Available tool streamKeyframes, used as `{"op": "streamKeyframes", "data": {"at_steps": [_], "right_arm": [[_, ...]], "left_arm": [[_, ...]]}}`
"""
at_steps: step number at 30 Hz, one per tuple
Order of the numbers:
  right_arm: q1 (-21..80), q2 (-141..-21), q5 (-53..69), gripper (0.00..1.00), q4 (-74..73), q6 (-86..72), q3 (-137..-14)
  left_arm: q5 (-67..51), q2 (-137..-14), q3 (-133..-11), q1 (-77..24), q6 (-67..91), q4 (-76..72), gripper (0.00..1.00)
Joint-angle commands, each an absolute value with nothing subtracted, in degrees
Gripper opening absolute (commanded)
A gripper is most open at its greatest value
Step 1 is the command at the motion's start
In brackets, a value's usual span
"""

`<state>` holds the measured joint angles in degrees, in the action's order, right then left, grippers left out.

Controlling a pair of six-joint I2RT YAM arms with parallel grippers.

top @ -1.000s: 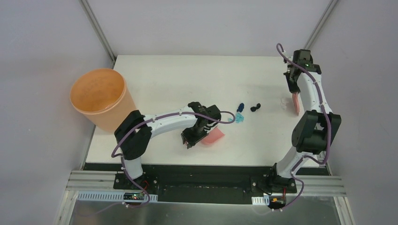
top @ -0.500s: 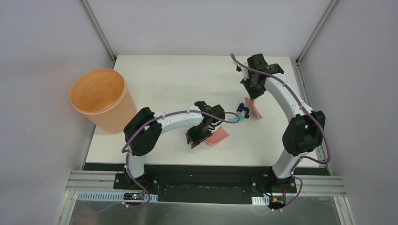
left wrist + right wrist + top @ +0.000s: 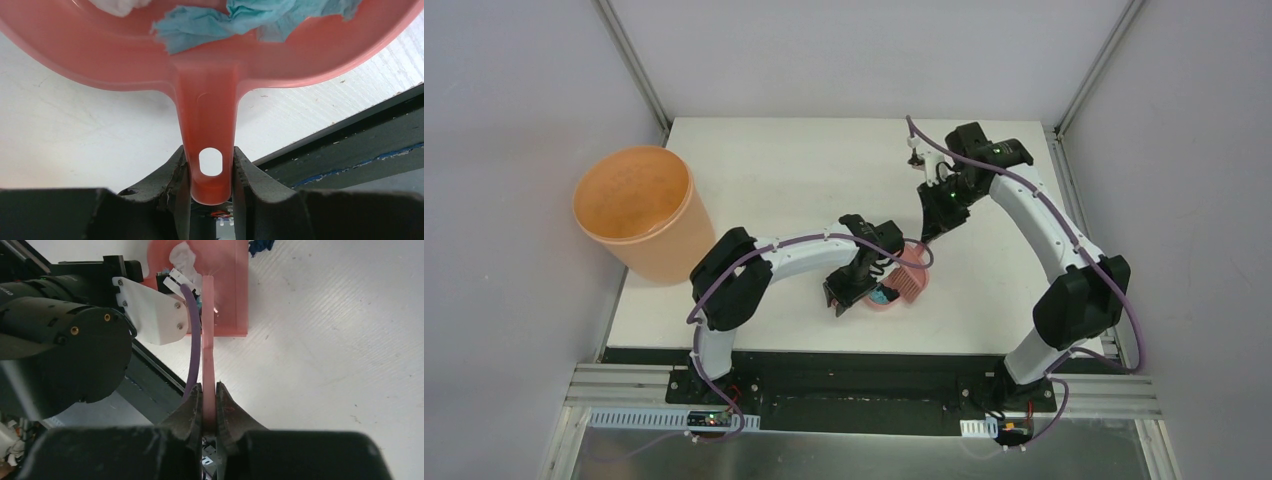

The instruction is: Sweep away the paper scraps from the table

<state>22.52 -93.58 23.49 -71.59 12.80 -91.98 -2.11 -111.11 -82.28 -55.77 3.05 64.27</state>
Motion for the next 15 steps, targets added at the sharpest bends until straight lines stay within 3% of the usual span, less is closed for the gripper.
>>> {"op": "streamKeyframes", "data": {"at_steps": [1, 4, 15], "right_arm": [[19.4, -91.2, 32.6, 0.00, -75.8, 11.8, -96.8], [16.9, -91.8, 31.1, 0.00, -75.9, 12.2, -100.5], [16.9, -97.1, 5.5, 0.00, -66.5, 12.3, -109.4]], "left_arm": [[-2.6, -109.3, -81.8, -55.3, 2.3, 62.3, 0.00], [-2.0, -107.0, -80.5, -55.3, 3.1, 62.5, 0.00], [-0.8, -101.2, -79.9, -55.3, 8.0, 69.5, 0.00]]}}
